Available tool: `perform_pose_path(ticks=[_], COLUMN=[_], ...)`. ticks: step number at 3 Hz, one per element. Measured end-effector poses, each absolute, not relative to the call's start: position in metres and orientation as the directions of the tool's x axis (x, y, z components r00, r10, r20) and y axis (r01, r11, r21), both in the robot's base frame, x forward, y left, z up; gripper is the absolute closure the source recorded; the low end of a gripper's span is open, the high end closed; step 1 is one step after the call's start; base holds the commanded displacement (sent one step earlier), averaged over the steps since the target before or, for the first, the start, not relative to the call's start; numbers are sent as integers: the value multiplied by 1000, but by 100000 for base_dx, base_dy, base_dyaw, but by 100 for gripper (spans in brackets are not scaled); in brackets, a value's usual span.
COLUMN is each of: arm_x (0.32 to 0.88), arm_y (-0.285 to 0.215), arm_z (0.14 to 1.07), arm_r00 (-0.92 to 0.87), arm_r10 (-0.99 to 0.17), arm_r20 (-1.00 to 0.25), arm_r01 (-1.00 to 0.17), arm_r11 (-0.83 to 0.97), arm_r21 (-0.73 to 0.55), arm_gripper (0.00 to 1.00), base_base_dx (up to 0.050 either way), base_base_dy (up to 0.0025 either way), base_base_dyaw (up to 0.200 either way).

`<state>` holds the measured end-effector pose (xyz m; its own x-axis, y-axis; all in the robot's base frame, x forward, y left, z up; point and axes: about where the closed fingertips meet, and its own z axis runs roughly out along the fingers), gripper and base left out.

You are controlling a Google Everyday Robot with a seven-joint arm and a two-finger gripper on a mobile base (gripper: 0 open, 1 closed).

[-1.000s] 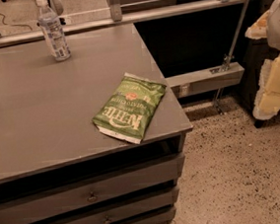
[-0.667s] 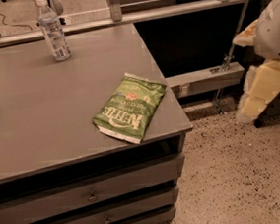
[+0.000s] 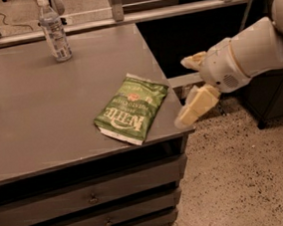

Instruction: Move green jalapeno chip bag near blue plastic bottle

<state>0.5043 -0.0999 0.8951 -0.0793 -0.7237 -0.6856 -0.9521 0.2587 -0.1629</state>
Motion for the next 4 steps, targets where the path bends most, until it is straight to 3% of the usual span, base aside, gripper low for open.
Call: perform_pose_path(ticks=[1, 3, 4], arm_x=[536, 565, 568], arm_y=[-51, -9, -7], arm_z=[893, 864, 841], arm_r00=[-27, -22, -57], arm_r10=[-584, -495, -505], arm_r20=[-812, -868, -861], arm_r01=[-953, -958, -959], arm_r11=[260, 259, 266], arm_r21=[-155, -123, -93], arm_gripper=[0, 0, 17], base_base_dx=[0, 0, 0], base_base_dy=[0, 0, 0], base_base_dyaw=[0, 0, 0])
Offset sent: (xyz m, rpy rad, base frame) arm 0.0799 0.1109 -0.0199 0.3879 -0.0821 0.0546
